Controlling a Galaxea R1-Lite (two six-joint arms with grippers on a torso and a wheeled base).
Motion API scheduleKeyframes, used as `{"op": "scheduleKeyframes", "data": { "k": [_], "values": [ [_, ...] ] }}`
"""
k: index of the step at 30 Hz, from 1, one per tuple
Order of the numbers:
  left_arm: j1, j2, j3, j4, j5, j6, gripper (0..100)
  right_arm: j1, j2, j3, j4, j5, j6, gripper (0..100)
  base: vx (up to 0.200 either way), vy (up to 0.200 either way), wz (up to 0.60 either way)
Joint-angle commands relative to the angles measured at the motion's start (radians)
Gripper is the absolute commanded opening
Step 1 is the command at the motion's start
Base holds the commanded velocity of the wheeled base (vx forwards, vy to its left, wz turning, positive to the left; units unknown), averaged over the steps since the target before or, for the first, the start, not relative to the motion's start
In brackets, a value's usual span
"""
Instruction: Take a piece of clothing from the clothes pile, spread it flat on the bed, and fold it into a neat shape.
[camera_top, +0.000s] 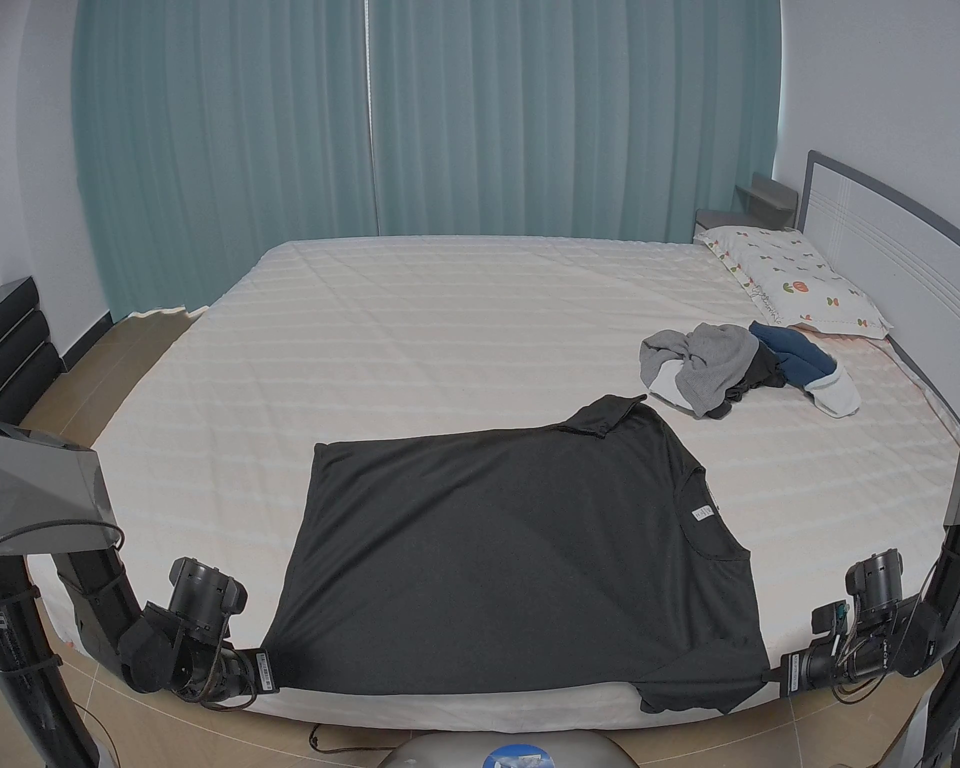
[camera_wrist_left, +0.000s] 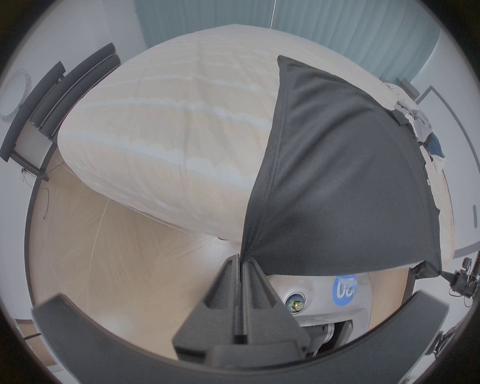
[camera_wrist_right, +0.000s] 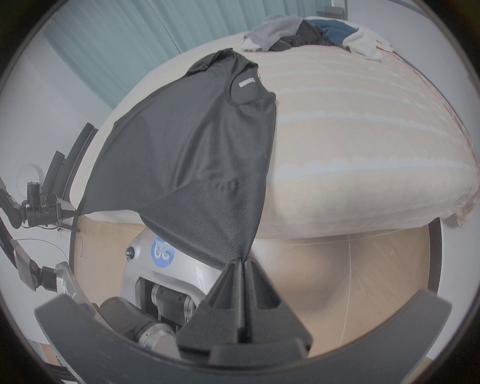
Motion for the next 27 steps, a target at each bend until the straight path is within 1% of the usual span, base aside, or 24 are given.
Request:
{"op": "scheduleKeyframes", "data": {
  "k": [1,6,11,19,21,27],
  "values": [
    [0.009,-0.039,-0.021,-0.002,0.000,-0.007,0,-0.017,-0.027,0.017,-0.037,0.014,0.007,0,0.000,0.000,0.00],
    [0.029,-0.087,-0.056,-0.002,-0.002,-0.033,0,-0.030,-0.029,0.017,-0.123,0.020,0.013,0,0.000,0.000,0.00],
    [0.048,-0.099,-0.102,-0.002,-0.002,-0.083,0,-0.019,-0.043,-0.006,-0.180,0.050,0.072,0,0.000,0.000,0.00],
    [0.054,-0.102,-0.154,-0.004,-0.002,-0.118,0,-0.022,-0.062,-0.080,-0.184,0.052,0.102,0,0.000,0.000,0.00],
    [0.054,-0.113,-0.174,-0.002,-0.003,-0.132,0,-0.016,-0.085,-0.115,-0.168,0.052,0.138,0,0.000,0.000,0.00],
    [0.054,-0.117,-0.210,0.001,-0.005,-0.153,0,-0.017,-0.085,-0.166,-0.157,0.052,0.142,0,0.000,0.000,0.00]
  ]
}}
